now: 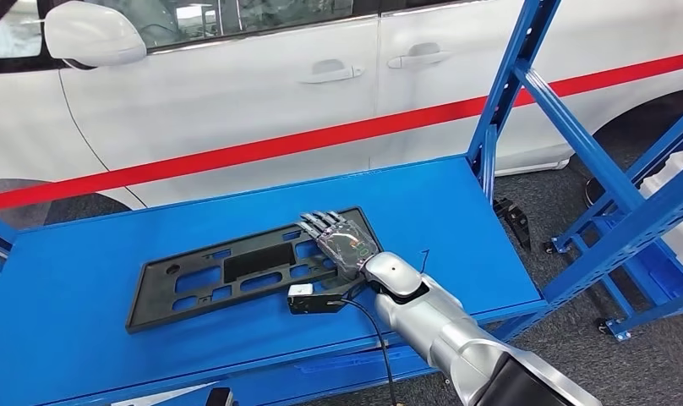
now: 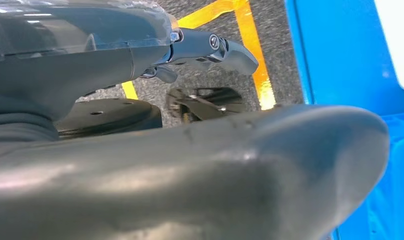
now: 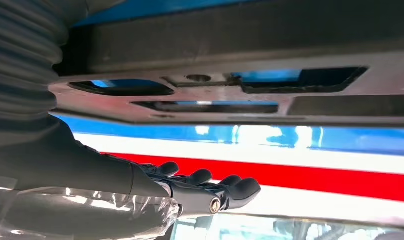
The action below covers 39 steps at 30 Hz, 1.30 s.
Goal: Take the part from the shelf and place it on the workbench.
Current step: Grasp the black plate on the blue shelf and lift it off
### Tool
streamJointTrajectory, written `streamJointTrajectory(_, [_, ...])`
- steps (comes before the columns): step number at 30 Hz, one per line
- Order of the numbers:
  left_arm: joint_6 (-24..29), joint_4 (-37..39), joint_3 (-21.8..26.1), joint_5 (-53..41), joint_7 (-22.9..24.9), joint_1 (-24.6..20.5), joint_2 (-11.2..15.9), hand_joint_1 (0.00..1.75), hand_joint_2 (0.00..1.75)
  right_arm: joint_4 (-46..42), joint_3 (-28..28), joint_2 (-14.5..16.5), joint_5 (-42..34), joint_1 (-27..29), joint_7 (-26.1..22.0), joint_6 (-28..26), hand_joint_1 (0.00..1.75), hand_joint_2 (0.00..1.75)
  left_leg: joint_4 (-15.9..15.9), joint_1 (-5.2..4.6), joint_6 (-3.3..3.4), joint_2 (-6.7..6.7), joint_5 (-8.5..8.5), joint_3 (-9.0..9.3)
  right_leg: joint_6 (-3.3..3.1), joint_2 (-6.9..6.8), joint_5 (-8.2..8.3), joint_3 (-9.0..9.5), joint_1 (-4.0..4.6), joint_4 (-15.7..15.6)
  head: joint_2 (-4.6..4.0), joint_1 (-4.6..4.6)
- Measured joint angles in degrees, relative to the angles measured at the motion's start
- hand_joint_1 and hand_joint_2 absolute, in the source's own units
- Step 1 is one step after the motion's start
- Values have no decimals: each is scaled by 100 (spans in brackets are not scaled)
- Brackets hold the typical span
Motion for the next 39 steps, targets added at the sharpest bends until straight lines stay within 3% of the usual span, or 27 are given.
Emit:
streamJointTrajectory(2, [18,0,0,-3,2,0,1,0,0,-3,-69,3,-18,18,-58,84,0,0,-779,-8,35,7,621,193,30,7,-74,98,5,5,0,1])
streamJointTrajectory(3, [26,0,0,-4,2,-5,1,0,0,-4,-105,3,-23,26,-80,116,0,0,-1057,-22,66,13,784,261,55,13,-101,119,11,7,0,1])
streamJointTrajectory(5, [20,1,0,-5,-2,-4,2,0,0,-9,-173,1,-32,46,-125,172,0,0,-1264,-43,109,15,904,303,96,20,-153,118,35,22,0,1])
streamJointTrajectory(7, [-10,3,0,-5,-20,4,1,0,0,-15,-246,-1,-99,73,-214,268,0,0,-1270,-41,114,2,977,311,72,20,-179,110,52,32,0,1])
streamJointTrajectory(10, [2,4,0,-7,-43,-2,1,0,0,-18,-348,-1,-169,93,-305,402,0,131,-1265,-55,144,-14,972,312,58,16,-183,142,44,-1,0,2])
streamJointTrajectory(11, [19,4,0,-6,-45,-4,1,0,0,-18,-361,-1,-156,92,-310,416,44,175,-1265,-57,157,-15,963,315,63,16,-186,154,43,-17,0,2])
streamJointTrajectory(14, [61,4,5,10,-45,-3,0,0,0,-17,-375,-1,-109,93,-285,420,175,175,-1265,-59,188,-15,943,318,92,16,-186,175,42,-56,0,2])
streamJointTrajectory(21, [74,4,75,78,-45,-3,0,0,0,-16,-411,5,-126,92,-151,174,175,175,-1264,-63,215,-24,931,319,188,6,-187,195,36,-89,0,2])
streamJointTrajectory(39, [169,4,125,68,5,-15,-15,0,0,-32,-582,5,-444,-5,-296,79,175,175,-1263,-61,217,-29,927,343,199,-4,-196,220,39,-88,0,2])
